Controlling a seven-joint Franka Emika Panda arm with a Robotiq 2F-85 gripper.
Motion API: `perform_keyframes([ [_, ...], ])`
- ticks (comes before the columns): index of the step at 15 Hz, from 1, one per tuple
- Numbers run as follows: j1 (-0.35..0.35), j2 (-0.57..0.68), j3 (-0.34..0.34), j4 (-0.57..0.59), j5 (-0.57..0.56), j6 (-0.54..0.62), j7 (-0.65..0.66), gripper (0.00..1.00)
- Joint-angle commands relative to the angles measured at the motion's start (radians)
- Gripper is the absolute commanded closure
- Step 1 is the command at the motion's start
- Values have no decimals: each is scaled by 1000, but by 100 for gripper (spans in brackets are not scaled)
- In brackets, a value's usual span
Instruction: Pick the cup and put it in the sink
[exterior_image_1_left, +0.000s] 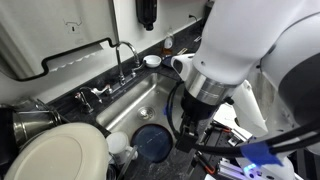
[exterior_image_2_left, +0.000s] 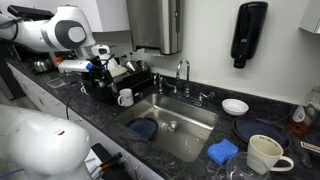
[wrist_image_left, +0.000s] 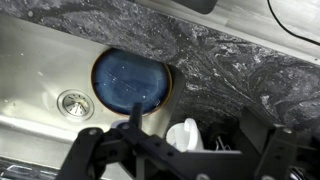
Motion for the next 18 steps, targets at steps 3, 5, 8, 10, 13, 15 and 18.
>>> perform_keyframes([
  [3,6,238,5,25,-29,206,-22,0],
  [5,5,312,1,37,-43,246,-15,0],
  [8,11,389,-10,59,-66,273,-34,0],
  [10,23,337,-14,27,-62,259,-5,0],
  [13,22,366,-15,44,-65,263,-9,0],
  [15,22,366,-15,46,-65,263,-9,0],
  [18,16,357,4,12,-75,336,38,0],
])
